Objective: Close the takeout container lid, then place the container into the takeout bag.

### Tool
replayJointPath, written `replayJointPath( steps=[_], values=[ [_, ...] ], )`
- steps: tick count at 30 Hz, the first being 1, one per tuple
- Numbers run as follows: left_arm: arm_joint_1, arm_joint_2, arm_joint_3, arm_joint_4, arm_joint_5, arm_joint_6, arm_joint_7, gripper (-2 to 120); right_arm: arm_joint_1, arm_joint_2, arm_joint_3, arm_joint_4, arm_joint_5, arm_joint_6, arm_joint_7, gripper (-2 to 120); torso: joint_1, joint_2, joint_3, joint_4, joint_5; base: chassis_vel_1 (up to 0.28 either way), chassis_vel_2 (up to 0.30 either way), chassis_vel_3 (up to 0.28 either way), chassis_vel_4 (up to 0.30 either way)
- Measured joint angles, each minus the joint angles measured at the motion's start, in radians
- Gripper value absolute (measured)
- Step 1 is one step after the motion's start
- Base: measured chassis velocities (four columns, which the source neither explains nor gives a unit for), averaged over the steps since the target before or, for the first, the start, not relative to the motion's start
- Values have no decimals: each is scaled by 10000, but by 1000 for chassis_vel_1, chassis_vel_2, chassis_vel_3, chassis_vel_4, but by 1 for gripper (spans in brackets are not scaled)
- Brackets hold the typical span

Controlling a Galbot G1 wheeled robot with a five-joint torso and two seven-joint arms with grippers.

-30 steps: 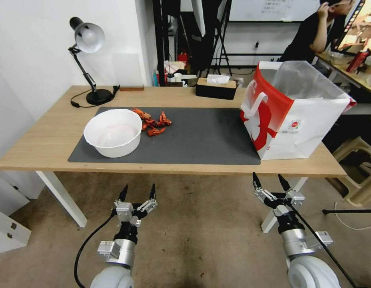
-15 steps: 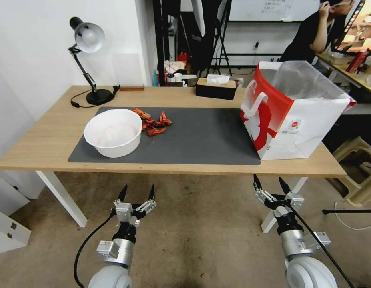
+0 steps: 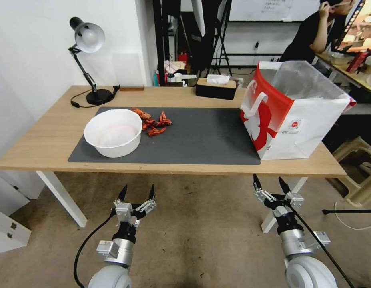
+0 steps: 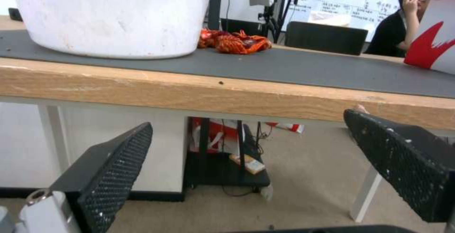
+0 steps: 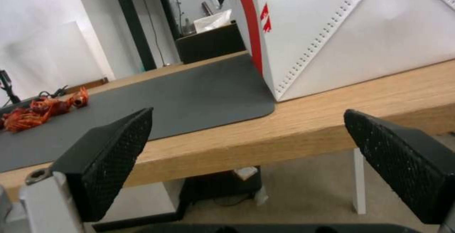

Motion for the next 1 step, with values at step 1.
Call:
replayJointPath(
  steps=[1],
  values=[
    [1,-1,1,0,1,0,0,100,1,0,0,3,1,-2,0,100,0,0,0,0,1,0,0,0,0]
  ],
)
